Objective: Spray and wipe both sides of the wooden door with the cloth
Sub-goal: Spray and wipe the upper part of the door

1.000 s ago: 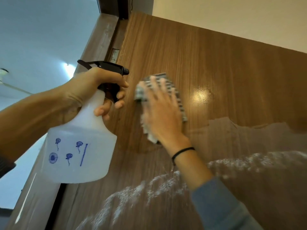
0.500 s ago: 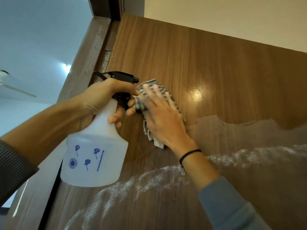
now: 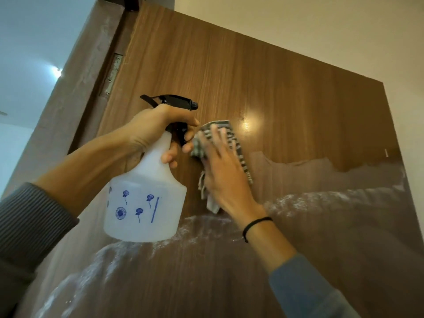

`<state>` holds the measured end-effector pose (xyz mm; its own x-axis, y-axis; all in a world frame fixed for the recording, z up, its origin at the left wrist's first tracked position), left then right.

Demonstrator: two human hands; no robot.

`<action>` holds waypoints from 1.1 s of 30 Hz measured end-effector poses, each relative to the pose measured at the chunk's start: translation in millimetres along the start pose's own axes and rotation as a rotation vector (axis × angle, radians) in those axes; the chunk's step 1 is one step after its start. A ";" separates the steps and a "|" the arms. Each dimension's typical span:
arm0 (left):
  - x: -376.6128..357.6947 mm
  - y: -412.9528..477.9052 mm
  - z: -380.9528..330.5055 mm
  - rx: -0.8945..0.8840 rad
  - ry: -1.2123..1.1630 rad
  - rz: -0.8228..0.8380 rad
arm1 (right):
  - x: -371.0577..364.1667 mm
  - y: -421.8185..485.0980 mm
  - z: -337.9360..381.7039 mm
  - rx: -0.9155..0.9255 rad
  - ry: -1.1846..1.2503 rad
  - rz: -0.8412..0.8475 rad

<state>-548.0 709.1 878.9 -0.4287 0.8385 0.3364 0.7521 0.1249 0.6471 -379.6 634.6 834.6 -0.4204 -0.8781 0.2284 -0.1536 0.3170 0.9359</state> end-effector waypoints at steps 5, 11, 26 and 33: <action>-39.8 1.6 -3.2 -0.124 -0.037 -0.008 | 21.8 -15.6 -48.0 0.085 -0.033 0.234; -64.2 4.0 4.4 -0.093 -0.044 0.022 | 76.6 -47.0 -122.4 -0.241 0.237 0.192; -148.5 48.5 35.4 0.071 -0.109 -0.024 | 140.7 -43.1 -150.3 -0.372 0.507 -0.240; -141.7 48.9 26.6 -0.055 -0.101 0.000 | 70.8 -5.9 -118.8 -0.061 0.191 0.040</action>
<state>-437.1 610.5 844.8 -0.3734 0.8883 0.2674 0.7227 0.0978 0.6842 -302.3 527.9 877.1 -0.2472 -0.9190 0.3070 -0.0836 0.3359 0.9382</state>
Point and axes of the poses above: each hand's wrist, its own y-axis towards the middle knuckle, its own x-axis out of the back of the hand, z = x × y, the point moved 2 cm from there along y, towards the middle knuckle, and after that the axes turned 4 degrees about z, right-handed, at the moved point
